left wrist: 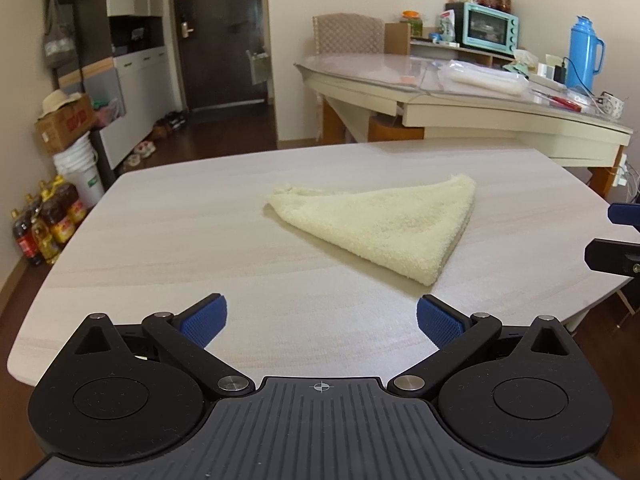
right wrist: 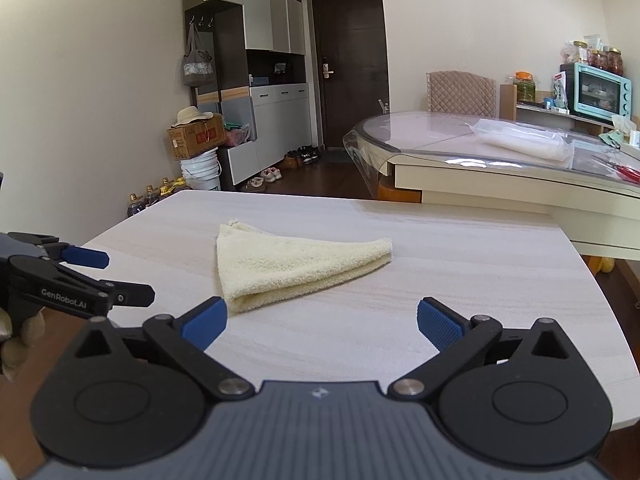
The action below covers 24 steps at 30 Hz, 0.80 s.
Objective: Fold towel
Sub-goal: 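Reach the right gripper to the folded towel's corner and grasp it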
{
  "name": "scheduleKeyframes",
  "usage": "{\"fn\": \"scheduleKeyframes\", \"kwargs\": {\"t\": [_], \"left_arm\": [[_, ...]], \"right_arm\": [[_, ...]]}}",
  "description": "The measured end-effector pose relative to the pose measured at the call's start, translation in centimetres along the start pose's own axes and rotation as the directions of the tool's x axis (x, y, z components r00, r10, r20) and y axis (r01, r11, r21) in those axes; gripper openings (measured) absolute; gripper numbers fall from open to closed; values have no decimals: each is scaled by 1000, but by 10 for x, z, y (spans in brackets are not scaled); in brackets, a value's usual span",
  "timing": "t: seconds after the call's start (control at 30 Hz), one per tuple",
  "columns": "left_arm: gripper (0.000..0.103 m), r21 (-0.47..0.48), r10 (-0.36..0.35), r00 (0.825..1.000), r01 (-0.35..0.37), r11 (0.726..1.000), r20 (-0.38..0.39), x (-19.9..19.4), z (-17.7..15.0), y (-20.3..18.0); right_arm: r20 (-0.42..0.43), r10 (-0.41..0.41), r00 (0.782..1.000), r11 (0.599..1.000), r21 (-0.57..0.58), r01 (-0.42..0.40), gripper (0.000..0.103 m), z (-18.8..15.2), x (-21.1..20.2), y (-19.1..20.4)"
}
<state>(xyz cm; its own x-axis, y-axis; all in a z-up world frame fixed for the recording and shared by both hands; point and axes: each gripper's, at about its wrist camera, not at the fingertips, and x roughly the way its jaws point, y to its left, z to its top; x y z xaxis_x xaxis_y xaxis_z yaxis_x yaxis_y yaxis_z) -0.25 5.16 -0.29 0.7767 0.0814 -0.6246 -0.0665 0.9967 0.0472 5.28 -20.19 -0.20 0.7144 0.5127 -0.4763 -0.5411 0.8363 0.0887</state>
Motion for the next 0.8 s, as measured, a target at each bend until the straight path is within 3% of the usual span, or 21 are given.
{"fn": "scheduleKeyframes", "kwargs": {"t": [0.3, 0.43, 0.63, 0.8], "left_arm": [[103, -11, 16, 1000, -16, 1000, -24, 36, 22, 22], [103, 10, 28, 999, -27, 1000, -32, 62, 38, 29], [103, 22, 21, 999, -20, 1000, -45, 94, 57, 33], [103, 20, 14, 998, -13, 1000, -58, 110, 61, 35]], "right_arm": [[-24, 8, 1000, 1000, 13, -7, 100, 25, 46, -16], [-57, 17, 998, 998, 66, -13, 78, 31, 79, -31], [-105, 34, 994, 989, 145, -19, 56, 41, 129, -54], [-141, 51, 989, 982, 188, -23, 46, 39, 160, -66]]}}
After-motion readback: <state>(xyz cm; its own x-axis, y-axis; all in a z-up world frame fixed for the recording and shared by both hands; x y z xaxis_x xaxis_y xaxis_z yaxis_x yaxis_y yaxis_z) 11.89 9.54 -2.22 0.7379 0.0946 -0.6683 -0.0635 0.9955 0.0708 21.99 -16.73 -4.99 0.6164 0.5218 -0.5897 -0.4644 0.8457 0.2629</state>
